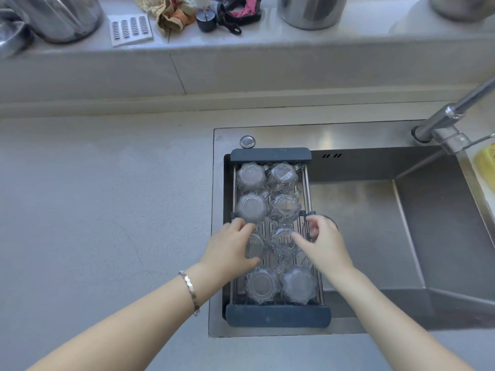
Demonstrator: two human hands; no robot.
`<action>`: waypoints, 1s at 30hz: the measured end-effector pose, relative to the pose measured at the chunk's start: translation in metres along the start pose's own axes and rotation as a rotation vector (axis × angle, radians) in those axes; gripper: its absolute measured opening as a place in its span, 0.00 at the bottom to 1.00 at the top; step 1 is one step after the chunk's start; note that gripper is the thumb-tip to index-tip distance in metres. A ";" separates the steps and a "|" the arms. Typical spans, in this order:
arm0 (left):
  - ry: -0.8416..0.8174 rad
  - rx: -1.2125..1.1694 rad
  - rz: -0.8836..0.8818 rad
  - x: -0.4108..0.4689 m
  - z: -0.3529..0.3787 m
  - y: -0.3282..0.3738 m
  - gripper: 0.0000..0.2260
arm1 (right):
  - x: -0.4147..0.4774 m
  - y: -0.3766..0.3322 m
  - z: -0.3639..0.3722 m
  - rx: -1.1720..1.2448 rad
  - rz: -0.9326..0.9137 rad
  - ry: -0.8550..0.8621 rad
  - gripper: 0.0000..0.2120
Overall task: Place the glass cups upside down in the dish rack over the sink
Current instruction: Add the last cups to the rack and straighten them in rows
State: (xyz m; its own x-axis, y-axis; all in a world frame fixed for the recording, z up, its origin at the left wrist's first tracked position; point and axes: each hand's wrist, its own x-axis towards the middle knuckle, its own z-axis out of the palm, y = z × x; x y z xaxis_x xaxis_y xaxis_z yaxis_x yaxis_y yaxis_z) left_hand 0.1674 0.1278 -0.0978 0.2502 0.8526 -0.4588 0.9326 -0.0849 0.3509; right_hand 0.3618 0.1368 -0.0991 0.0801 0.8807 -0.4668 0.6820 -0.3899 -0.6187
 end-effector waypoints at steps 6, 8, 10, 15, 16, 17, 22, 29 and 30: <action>-0.106 0.220 0.085 0.003 0.012 -0.003 0.32 | -0.013 0.007 0.028 -0.193 -0.005 -0.145 0.38; -0.127 0.233 0.080 0.007 0.009 0.000 0.30 | -0.008 0.006 0.029 -0.248 0.029 -0.145 0.40; -0.139 0.247 0.073 0.009 0.005 0.003 0.28 | -0.007 0.007 0.028 -0.267 0.041 -0.147 0.39; -0.059 0.209 0.069 -0.006 -0.008 0.009 0.26 | -0.005 0.009 0.028 -0.226 0.065 -0.125 0.39; -0.026 0.186 0.058 -0.011 -0.011 0.009 0.26 | -0.005 0.008 0.028 -0.222 0.068 -0.117 0.39; 0.019 0.153 0.038 -0.016 -0.015 0.010 0.25 | -0.006 0.008 0.028 -0.214 0.070 -0.108 0.39; 0.184 -0.139 -0.194 -0.030 -0.033 0.015 0.23 | -0.014 0.004 0.023 -0.188 0.009 -0.077 0.37; 0.107 -0.247 -0.426 -0.015 -0.029 0.029 0.24 | -0.016 0.005 -0.014 -0.364 -0.274 -0.192 0.35; 0.091 -0.228 -0.421 -0.012 -0.025 0.030 0.24 | -0.014 0.007 -0.016 -0.422 -0.313 -0.225 0.35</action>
State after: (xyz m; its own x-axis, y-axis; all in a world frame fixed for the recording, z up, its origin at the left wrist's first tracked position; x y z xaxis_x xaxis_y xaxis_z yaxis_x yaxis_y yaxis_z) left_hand 0.1860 0.1280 -0.0609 -0.1700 0.8308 -0.5300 0.8647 0.3837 0.3242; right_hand 0.3775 0.1257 -0.0866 -0.2975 0.8401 -0.4536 0.8832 0.0618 -0.4650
